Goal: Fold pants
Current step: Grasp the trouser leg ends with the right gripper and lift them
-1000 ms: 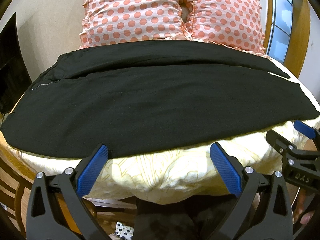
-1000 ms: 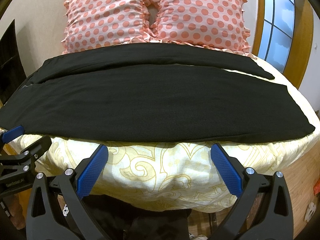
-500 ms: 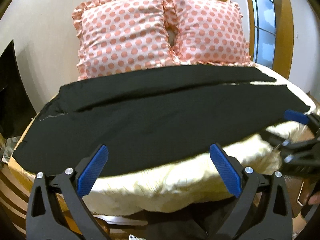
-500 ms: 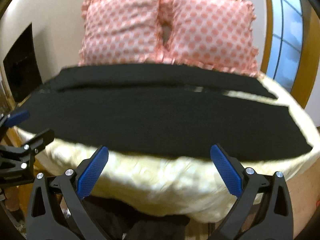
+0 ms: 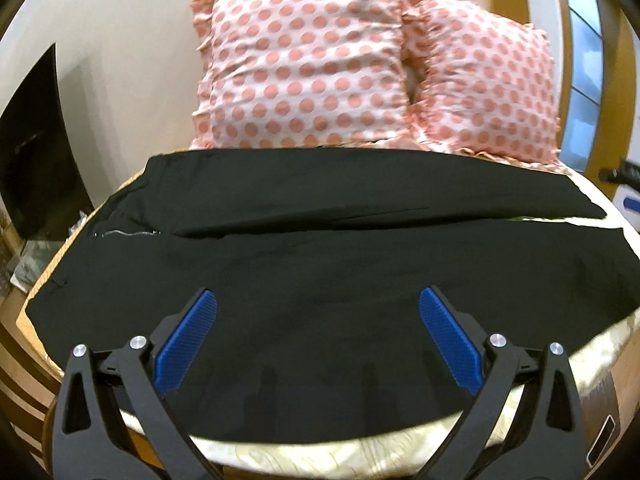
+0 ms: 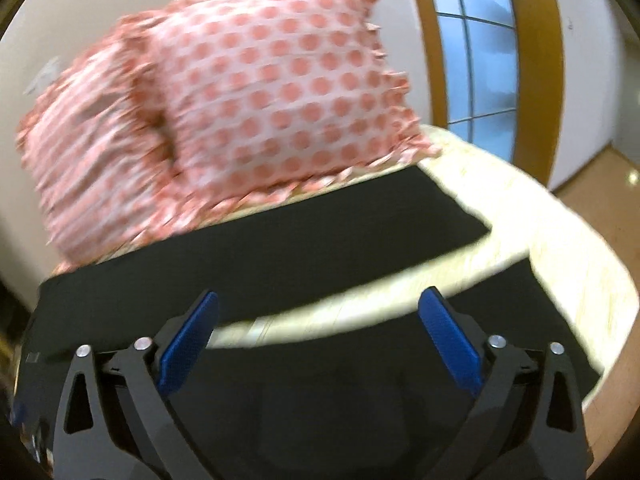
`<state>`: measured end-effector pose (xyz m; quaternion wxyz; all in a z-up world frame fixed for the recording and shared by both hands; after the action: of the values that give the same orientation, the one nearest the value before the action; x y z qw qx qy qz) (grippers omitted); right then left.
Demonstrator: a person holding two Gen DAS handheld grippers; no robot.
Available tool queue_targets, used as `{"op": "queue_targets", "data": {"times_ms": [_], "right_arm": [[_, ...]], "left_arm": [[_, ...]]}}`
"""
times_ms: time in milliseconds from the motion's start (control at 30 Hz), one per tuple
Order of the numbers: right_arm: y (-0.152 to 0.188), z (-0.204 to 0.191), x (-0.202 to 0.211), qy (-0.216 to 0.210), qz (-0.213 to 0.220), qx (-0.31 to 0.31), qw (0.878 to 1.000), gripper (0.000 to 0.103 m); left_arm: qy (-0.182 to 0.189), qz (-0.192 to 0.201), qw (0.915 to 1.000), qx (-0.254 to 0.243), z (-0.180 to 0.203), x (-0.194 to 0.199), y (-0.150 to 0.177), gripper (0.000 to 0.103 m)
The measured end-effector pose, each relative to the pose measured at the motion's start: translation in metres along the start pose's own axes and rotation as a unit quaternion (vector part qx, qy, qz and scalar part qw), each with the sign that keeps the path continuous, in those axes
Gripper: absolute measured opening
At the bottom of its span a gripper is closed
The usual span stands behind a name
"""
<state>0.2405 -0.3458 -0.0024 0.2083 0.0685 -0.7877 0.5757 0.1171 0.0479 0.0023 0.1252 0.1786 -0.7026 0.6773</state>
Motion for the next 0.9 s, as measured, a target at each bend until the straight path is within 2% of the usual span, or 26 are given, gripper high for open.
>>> {"op": "queue_targets", "data": {"times_ms": [100, 167, 200, 267, 367, 467, 633, 700, 767, 800, 833, 867, 900], "right_arm": [[-0.029, 0.02, -0.051, 0.058, -0.011, -0.007, 0.998, 0.09], [-0.038, 0.033, -0.085, 0.09, -0.028, -0.016, 0.995, 0.079], [-0.043, 0.04, -0.105, 0.107, -0.038, -0.021, 0.993, 0.077], [-0.047, 0.052, -0.14, 0.136, -0.052, -0.033, 0.989, 0.068], [-0.048, 0.066, -0.179, 0.171, -0.075, -0.05, 0.981, 0.06], [-0.048, 0.078, -0.214, 0.211, -0.096, -0.066, 0.971, 0.057], [-0.049, 0.093, -0.244, 0.26, -0.109, -0.063, 0.957, 0.057], [-0.049, 0.093, -0.246, 0.272, -0.113, -0.042, 0.955, 0.056], [-0.048, 0.093, -0.242, 0.279, -0.112, -0.027, 0.953, 0.041], [-0.047, 0.096, -0.239, 0.278, -0.108, -0.035, 0.954, 0.037], [-0.046, 0.097, -0.235, 0.274, -0.105, -0.045, 0.955, 0.027], [-0.046, 0.102, -0.228, 0.261, -0.099, -0.062, 0.958, 0.018], [-0.045, 0.104, -0.224, 0.246, -0.097, -0.076, 0.962, 0.015]], "left_arm": [[-0.01, -0.003, 0.9999, 0.003, -0.007, -0.01, 0.002, 0.101], [-0.017, -0.004, 0.9998, 0.002, -0.011, -0.016, 0.001, 0.101], [-0.02, -0.005, 0.9998, 0.001, -0.012, -0.019, 0.001, 0.101], [-0.027, -0.007, 0.9996, 0.0, -0.017, -0.024, 0.002, 0.101], [-0.032, -0.012, 0.9994, 0.003, -0.023, -0.033, 0.001, 0.101], [-0.035, -0.015, 0.9993, 0.0, -0.027, -0.041, 0.002, 0.101], [-0.029, -0.028, 0.9992, -0.005, -0.024, -0.054, 0.008, 0.101], [-0.026, -0.033, 0.9991, -0.007, -0.023, -0.058, 0.01, 0.101], [-0.021, -0.036, 0.9991, -0.007, -0.021, -0.06, 0.012, 0.101], [-0.019, -0.034, 0.9992, -0.006, -0.021, -0.06, 0.011, 0.101], [-0.018, -0.033, 0.9993, -0.006, -0.021, -0.06, 0.011, 0.101], [-0.016, -0.032, 0.9993, -0.005, -0.02, -0.06, 0.01, 0.101], [-0.015, -0.032, 0.9994, -0.003, -0.02, -0.06, 0.011, 0.101]]}}
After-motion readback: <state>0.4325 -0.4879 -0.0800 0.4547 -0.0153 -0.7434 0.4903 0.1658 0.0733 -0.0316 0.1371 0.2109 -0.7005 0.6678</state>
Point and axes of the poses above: each gripper's, at about its wrist camera, not at the fingertips, and x roughly against the way its jaws point, z to its right, y to its underside, the point moved 9 cm from there along -x, roughly the way its jaws point, and after that the axes turned 12 degrees about z, right-handed, at the moved point
